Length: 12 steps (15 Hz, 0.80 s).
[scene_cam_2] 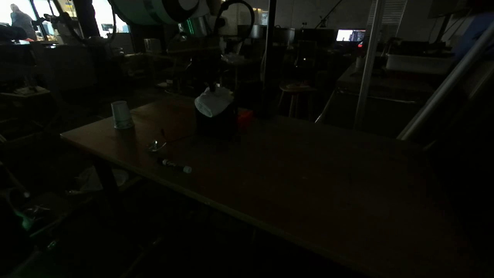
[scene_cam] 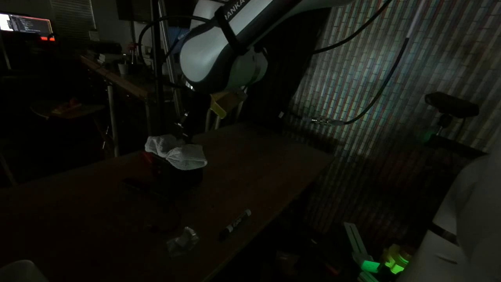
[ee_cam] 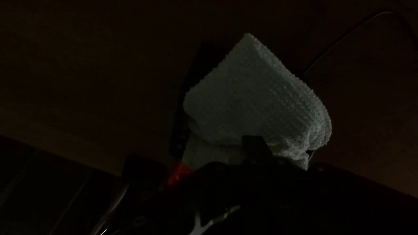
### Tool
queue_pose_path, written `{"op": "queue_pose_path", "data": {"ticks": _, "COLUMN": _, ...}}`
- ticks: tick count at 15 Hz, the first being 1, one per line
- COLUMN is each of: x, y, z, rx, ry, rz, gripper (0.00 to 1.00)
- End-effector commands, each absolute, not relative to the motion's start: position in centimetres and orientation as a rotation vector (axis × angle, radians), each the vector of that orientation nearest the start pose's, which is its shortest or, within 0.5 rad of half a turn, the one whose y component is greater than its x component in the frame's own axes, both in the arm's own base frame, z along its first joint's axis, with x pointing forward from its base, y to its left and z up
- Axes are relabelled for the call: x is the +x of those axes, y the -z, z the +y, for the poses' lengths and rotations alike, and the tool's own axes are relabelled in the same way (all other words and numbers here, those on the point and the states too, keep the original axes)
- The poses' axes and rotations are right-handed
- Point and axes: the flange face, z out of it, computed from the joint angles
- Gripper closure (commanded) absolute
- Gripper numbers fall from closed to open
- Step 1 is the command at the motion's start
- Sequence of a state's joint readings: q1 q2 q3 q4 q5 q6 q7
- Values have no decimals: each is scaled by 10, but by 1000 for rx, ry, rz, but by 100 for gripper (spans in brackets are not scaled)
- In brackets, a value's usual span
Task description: Put the white towel in the black box
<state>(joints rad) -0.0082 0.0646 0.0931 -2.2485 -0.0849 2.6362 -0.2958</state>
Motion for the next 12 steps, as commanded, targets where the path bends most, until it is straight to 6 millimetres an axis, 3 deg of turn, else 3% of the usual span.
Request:
{"op": "queue_pose_path", "data": {"ticks": 1, "x": 553, "y": -391, "z": 59, "rx": -3109, "ry": 613, "rz": -683, "gripper": 100}}
{"op": "queue_pose_path", "data": {"ticks": 6, "x": 567, "y": -401, "z": 67, "rx": -3115, "ry": 670, "rz": -706, "gripper": 100}}
{"op": "queue_pose_path", "data": {"ticks": 12, "x": 592, "y": -383, "z": 54, "rx": -3171, "ry": 636, "rz": -751, "gripper": 100}}
